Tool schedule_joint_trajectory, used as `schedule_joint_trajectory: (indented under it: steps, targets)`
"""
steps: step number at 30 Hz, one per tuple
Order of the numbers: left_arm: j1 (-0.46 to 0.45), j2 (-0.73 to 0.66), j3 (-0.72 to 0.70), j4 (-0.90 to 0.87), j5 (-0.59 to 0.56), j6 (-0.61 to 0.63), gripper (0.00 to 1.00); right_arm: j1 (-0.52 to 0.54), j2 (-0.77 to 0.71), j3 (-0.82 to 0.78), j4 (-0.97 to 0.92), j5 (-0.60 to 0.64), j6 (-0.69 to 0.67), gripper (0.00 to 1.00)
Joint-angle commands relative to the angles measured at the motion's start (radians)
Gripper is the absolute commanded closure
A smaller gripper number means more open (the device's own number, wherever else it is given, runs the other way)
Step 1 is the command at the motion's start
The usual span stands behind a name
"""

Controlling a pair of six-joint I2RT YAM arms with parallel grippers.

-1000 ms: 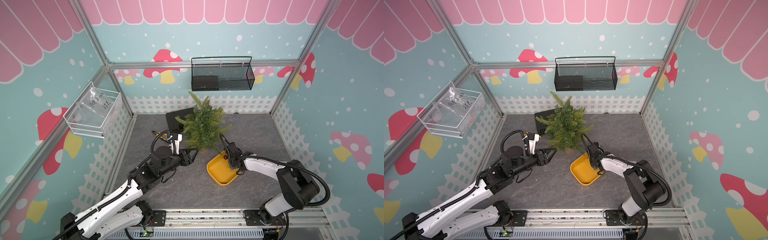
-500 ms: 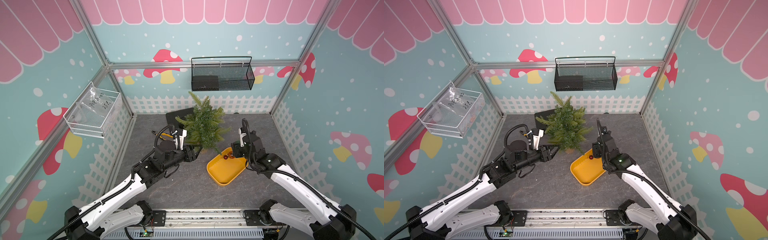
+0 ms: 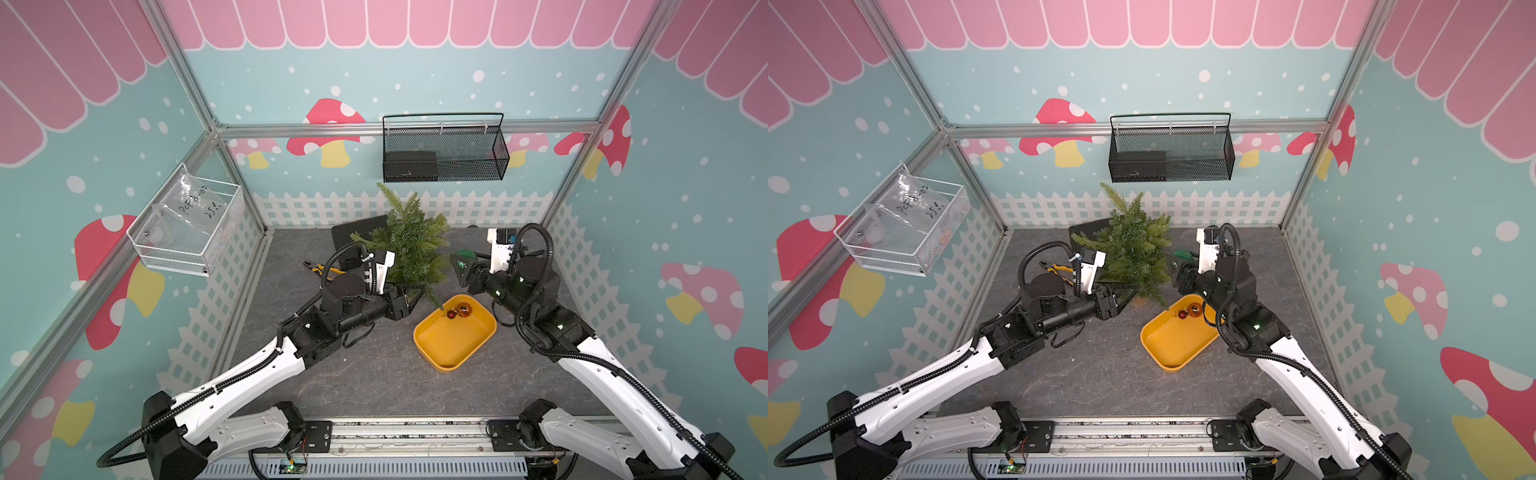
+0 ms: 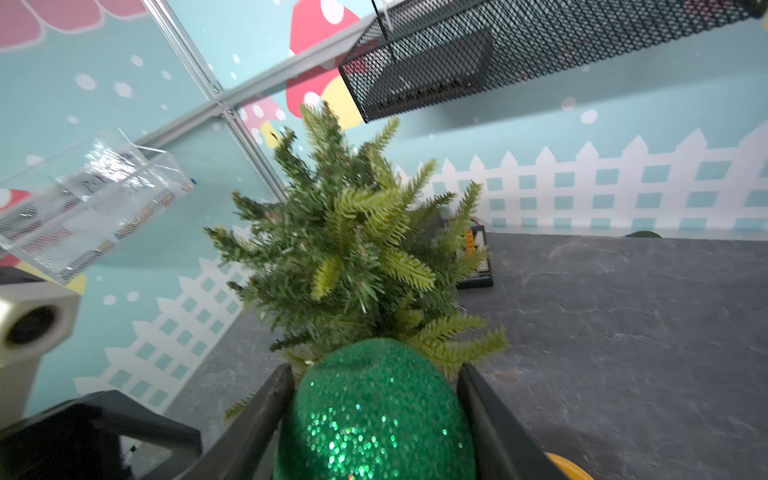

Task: Decorate the small christmas tree with ornaments
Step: Pick up an ornament from the container.

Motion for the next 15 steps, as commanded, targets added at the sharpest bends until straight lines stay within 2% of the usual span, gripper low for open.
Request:
schedule_joint_trajectory:
  steps: [1, 8, 15]
  targets:
    - [0.004, 0.017, 0.043, 0.081, 0.032, 0.011, 0.44, 0.003, -0.011, 0.029, 0.178, -0.053, 0.053, 0.46]
    - [0.029, 0.090, 0.053, 0.249, 0.111, 0.000, 0.44, 0.003, 0.011, 0.016, 0.308, -0.108, 0.125, 0.46]
    - [0.029, 0.181, 0.097, 0.383, 0.169, -0.009, 0.39, 0.003, 0.018, -0.011, 0.407, -0.148, 0.192, 0.46]
